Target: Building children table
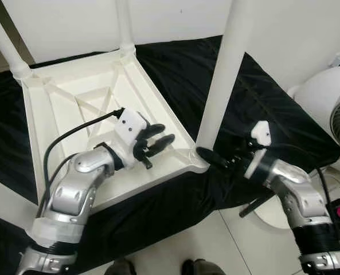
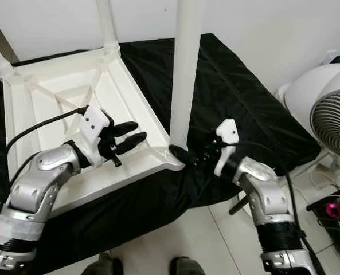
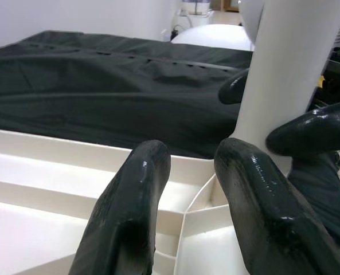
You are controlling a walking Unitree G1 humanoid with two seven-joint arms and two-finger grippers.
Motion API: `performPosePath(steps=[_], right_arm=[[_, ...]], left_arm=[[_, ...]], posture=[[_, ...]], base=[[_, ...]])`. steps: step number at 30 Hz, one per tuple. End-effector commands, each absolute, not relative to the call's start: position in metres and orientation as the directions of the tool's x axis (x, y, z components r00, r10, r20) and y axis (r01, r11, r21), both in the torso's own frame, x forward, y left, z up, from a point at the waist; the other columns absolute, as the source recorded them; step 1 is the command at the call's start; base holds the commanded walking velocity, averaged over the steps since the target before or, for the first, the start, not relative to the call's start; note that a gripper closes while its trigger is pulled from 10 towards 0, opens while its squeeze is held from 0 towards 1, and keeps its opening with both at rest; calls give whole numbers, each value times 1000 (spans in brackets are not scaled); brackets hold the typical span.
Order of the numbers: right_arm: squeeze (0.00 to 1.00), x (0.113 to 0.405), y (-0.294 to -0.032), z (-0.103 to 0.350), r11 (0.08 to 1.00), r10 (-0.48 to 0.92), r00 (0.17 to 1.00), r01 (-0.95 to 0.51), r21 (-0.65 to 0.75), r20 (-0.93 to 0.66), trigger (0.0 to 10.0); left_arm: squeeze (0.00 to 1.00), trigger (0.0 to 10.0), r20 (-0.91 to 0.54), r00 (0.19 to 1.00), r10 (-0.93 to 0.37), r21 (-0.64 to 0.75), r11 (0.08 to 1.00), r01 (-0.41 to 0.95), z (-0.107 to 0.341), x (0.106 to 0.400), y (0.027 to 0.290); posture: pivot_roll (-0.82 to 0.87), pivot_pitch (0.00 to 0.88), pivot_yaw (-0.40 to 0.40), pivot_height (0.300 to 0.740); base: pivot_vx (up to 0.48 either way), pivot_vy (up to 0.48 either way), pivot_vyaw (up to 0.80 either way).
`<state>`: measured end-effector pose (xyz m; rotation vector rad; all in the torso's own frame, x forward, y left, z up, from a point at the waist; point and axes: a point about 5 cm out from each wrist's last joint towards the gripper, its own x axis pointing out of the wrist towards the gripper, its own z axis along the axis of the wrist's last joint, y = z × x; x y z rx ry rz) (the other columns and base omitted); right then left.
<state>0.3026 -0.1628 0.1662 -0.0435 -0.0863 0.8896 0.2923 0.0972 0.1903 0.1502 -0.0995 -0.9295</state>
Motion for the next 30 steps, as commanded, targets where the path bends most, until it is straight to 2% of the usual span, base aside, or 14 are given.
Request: performPosePath(steps=[1,5,11,15,21,24,25,26,27,28,30], right_arm=[[0,315,-158,163,657,754,656,-749,-85,43,10000],[0,326,-158,160,711,703,710,-697,-95,43,10000],[0,336,-174,161,794,606,793,-598,-109,66,10000],[0,335,-176,159,792,609,791,-601,-105,65,10000],[0,327,-166,154,763,643,763,-630,-146,72,10000],[0,327,-166,154,764,642,763,-628,-149,76,10000],[0,327,-165,154,759,646,759,-630,-165,75,4353],[0,327,-165,154,759,646,759,-630,-165,75,4353],[0,327,-164,153,757,648,758,-629,-175,75,1608],[0,327,-163,153,755,649,756,-628,-187,81,0],[0,327,-162,154,756,648,757,-624,-197,84,0]], left_arm=[[0,10000,25,584,-811,181,578,796,190,296,84],[0,10000,45,582,-812,173,580,796,194,298,74],[0,10000,44,608,-793,141,607,782,189,293,67],[0,10000,35,618,-785,122,617,777,186,290,65],[0,10000,16,694,-720,50,694,718,176,286,76],[0,10000,20,702,-712,49,702,710,176,286,78],[0,10000,22,705,-709,45,705,707,176,285,79],[0,10000,22,705,-709,45,705,707,176,285,79],[0,10000,19,701,-713,52,701,711,176,284,79],[0,10000,11,694,-720,63,693,718,174,280,77],[0,10000,10,691,-723,63,690,721,174,278,77]], posture=[[-105,123,-3,740],[-103,125,-3,740],[-97,123,6,740],[-97,118,10,740],[-86,104,7,740],[-86,104,7,740],[-82,101,2,740],[-82,101,2,740],[-81,101,1,740],[-81,99,2,740],[-82,98,1,740]], base=[[0,0,0],[0,0,0],[0,0,0],[0,0,0],[0,0,0],[0,0,0],[0,0,0],[0,0,0],[0,0,0],[0,0,0],[0,0,0]])
